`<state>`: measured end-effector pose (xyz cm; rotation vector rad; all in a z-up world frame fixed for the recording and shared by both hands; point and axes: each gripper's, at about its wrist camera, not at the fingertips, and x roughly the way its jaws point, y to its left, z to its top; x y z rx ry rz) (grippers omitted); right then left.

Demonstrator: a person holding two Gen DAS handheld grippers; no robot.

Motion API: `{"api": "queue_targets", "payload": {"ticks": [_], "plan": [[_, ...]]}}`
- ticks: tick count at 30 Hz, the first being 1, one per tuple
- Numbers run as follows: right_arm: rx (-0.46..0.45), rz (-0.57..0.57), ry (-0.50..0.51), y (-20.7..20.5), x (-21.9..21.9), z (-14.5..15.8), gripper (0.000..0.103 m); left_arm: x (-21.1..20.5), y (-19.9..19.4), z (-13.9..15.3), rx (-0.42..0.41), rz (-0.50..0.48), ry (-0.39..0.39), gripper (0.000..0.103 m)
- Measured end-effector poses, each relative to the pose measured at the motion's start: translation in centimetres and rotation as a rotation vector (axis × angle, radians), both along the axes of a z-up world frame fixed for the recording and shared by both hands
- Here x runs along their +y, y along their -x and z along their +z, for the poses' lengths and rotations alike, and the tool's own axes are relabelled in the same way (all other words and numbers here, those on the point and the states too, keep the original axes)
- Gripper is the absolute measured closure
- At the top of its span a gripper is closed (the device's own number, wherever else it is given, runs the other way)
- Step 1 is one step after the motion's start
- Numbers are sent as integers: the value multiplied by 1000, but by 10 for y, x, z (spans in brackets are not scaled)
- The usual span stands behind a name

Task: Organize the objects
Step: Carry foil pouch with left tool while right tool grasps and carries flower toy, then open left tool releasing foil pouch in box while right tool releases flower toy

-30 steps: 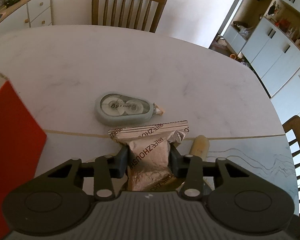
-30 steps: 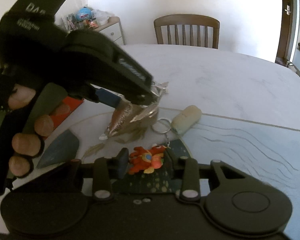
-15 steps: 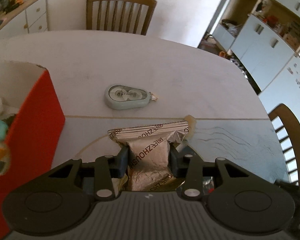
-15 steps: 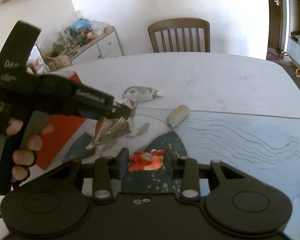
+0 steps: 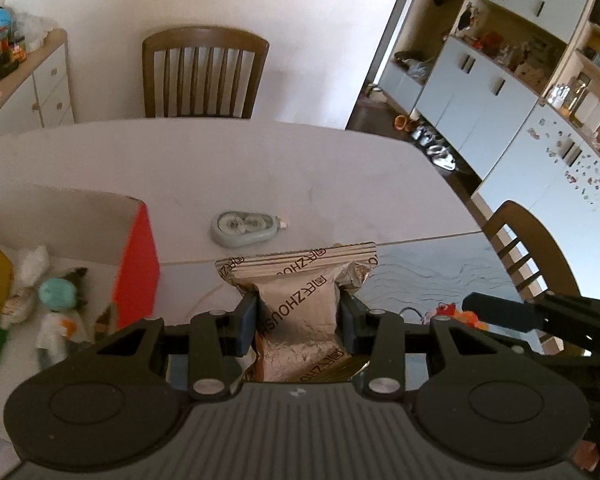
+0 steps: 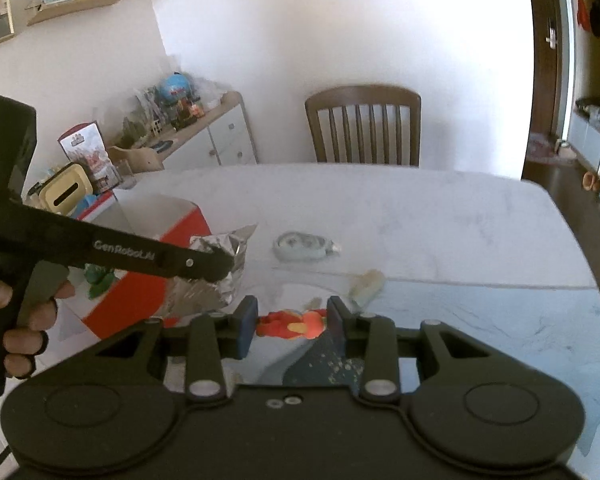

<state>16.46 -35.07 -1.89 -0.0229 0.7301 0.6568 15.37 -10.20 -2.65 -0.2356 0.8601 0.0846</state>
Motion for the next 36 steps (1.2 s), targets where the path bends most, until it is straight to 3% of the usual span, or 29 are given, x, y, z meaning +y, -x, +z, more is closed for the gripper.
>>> {"api": "queue_targets", "payload": {"ticks": [10, 18, 25, 36], "plan": [[-36, 19, -20, 9, 51, 34, 67, 51, 38, 42, -53, 13, -48, 62], [-71, 82, -32, 15, 119, 52, 67, 118, 67, 61, -61, 80, -99, 62], [-92, 151, -23, 18, 184, 55, 67, 176, 83, 58, -44, 144, -138, 62], [-67, 209, 1, 15, 264, 31, 67, 236, 82, 28, 20, 182, -172, 62]]}}
